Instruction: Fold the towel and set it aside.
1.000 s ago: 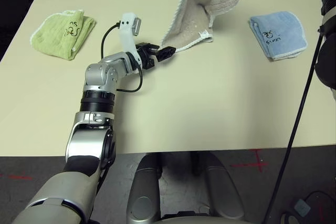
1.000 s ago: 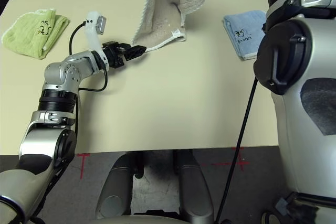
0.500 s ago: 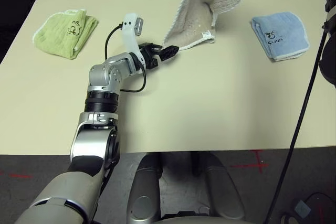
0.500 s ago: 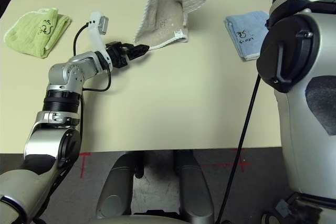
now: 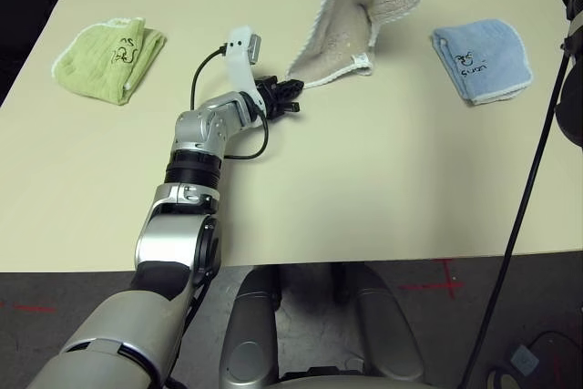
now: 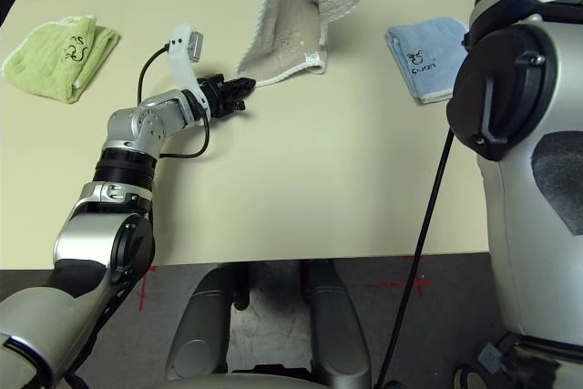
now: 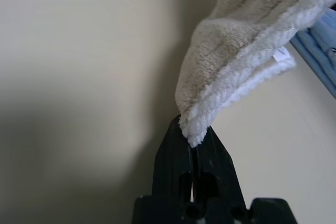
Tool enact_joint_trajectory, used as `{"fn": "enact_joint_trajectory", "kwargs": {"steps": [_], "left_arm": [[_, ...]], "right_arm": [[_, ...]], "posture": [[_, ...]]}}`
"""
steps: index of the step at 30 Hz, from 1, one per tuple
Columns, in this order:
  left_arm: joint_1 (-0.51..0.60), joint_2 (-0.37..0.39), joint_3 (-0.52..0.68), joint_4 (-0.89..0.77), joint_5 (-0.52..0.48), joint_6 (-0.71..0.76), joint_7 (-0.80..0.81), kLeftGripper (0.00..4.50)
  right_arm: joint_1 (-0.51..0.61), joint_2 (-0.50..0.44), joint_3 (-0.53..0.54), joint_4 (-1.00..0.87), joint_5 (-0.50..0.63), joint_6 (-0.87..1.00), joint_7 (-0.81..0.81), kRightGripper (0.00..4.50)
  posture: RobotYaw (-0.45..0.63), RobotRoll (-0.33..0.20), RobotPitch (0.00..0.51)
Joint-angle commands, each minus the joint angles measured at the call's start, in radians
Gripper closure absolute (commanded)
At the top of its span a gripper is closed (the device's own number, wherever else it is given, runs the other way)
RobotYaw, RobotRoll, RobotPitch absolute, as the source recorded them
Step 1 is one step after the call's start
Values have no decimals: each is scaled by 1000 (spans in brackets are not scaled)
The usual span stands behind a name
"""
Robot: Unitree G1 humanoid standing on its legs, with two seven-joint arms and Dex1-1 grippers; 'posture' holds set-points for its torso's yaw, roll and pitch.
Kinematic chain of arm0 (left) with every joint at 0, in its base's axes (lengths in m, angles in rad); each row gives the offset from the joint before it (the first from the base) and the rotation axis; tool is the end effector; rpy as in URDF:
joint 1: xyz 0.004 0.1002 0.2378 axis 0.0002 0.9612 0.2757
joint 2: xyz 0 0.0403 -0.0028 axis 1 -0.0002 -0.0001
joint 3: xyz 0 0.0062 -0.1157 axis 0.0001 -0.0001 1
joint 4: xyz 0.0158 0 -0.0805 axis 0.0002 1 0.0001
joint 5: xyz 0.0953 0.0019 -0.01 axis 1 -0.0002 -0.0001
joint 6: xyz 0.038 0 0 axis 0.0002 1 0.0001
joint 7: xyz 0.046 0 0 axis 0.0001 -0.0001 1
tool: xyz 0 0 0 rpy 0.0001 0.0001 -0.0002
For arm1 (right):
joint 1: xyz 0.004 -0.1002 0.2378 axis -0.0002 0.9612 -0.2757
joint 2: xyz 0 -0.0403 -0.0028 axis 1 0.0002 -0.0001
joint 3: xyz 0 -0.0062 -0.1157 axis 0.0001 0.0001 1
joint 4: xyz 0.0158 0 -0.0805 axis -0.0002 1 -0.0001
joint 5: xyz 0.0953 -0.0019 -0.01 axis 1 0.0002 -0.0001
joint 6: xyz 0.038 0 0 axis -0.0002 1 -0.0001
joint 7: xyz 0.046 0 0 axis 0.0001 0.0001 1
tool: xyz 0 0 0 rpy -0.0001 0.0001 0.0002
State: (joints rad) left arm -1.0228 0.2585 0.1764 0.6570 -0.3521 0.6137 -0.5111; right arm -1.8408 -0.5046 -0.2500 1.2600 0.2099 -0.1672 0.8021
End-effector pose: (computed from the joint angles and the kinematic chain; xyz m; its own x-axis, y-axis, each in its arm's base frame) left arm 0.3635 0.1699 0.1869 0.8188 -0.5666 -0.0918 0.5223 0.8018 -0.2902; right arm 0.3391 -0.1961 0.4320 0.4910 0.5999 0.6317 -0.4822 0.7910 -0.3764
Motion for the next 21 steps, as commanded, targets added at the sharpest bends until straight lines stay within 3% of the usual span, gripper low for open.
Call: {"fn": "enact_joint_trajectory", "kwargs": {"steps": [1, 9, 16, 18, 21], "left_arm": [[15, 69, 30, -113, -9, 21, 11, 4484], [-17, 289, 45, -342, -61, 142, -82, 4484], [-181, 440, 12, -186, 4, 19, -176, 4484], [-245, 480, 9, -85, 34, -49, -194, 4484], [-295, 533, 7, 28, 59, -93, -231, 4484]], "right_arm": [[41, -65, -28, -61, 12, -8, -20, 4500], [412, -94, -59, -171, 42, 103, -52, 4500], [613, -139, -96, -298, 93, 217, -67, 4500], [664, -145, -136, -387, 198, 384, 23, 4500], [742, -215, -170, -530, 370, 775, 170, 4500]], "posture": [[34, 0, 339], [72, 0, 349], [87, 0, 366], [87, 0, 366], [77, 0, 382]]}}
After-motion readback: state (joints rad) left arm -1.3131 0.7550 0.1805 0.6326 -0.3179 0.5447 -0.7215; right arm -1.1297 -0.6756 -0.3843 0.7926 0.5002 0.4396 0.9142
